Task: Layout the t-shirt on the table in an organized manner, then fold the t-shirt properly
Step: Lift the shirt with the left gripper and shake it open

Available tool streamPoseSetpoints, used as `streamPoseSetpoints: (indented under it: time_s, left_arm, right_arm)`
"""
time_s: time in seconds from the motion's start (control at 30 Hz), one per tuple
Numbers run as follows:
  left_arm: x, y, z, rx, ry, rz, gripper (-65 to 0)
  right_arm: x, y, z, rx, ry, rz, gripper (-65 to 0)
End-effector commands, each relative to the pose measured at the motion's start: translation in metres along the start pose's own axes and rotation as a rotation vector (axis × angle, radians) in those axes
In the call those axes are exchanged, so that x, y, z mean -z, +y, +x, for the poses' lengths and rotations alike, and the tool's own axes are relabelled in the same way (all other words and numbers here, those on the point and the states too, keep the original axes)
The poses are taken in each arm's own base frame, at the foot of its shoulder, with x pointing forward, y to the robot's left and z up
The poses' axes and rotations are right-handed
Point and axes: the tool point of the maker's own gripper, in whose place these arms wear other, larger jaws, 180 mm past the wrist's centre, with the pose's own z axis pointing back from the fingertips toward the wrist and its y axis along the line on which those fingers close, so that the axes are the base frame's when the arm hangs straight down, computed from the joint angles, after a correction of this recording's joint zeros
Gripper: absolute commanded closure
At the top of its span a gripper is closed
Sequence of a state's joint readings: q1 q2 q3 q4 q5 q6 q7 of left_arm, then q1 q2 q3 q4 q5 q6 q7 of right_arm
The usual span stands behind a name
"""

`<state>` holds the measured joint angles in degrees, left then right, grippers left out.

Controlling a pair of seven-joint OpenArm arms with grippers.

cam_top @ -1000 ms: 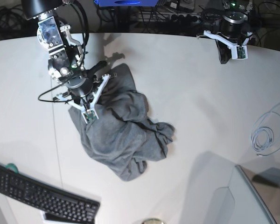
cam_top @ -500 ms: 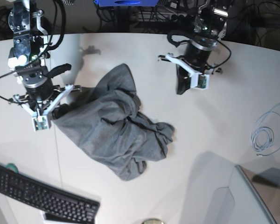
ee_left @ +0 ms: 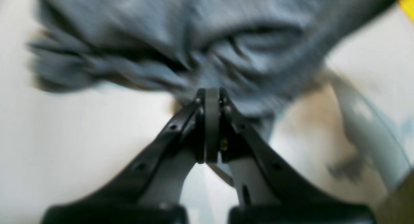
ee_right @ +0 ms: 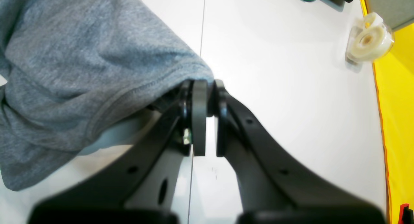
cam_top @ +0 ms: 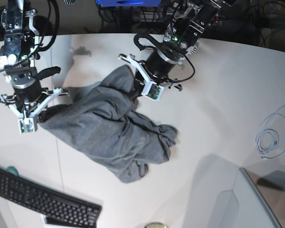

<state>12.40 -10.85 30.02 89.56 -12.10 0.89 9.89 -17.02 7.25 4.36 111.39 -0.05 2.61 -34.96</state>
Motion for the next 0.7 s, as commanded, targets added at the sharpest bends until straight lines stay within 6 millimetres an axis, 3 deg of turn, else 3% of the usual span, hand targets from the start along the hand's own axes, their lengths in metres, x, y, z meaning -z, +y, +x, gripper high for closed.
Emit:
streamPoseSetpoints:
  time_s: [0.0, 0.07, 0.13, 0.37, 0.6, 0.67]
  left_arm:
    - [0.001, -0.01, 0.019, 0.015, -0.056, -0.031, -4.6]
    - [0.001, -0.024, 0.018, 0.024, -0.056, -0.069, -15.0]
    - [0.001, -0.032, 0.017, 0.058, -0.054, -0.089, -17.9]
    - [0.011, -0.08, 0.014, 0.444, -0.074, -0.18, -17.8]
    - [0.028, -0.083, 0.012, 0.668, -0.008, -0.103, -18.8]
    - [0.032, -0.084, 0.015, 0.716, 0.004, -0.078, -22.2]
  right_arm:
    - [-0.002, -0.003, 0.013, -0.007, -0.048, -0.008, 0.0]
    - [-0.002, -0.003, 0.014, -0.007, -0.05, -0.007, 0.0]
    - [-0.002, -0.003, 0.015, -0.007, -0.051, -0.007, 0.0]
    - [-0.001, -0.003, 0.015, -0.007, -0.05, -0.007, 0.0]
    - [0.002, -0.004, 0.008, -0.005, -0.031, -0.01, 0.0]
    - [0.003, -0.005, 0.006, -0.004, -0.023, -0.012, 0.0]
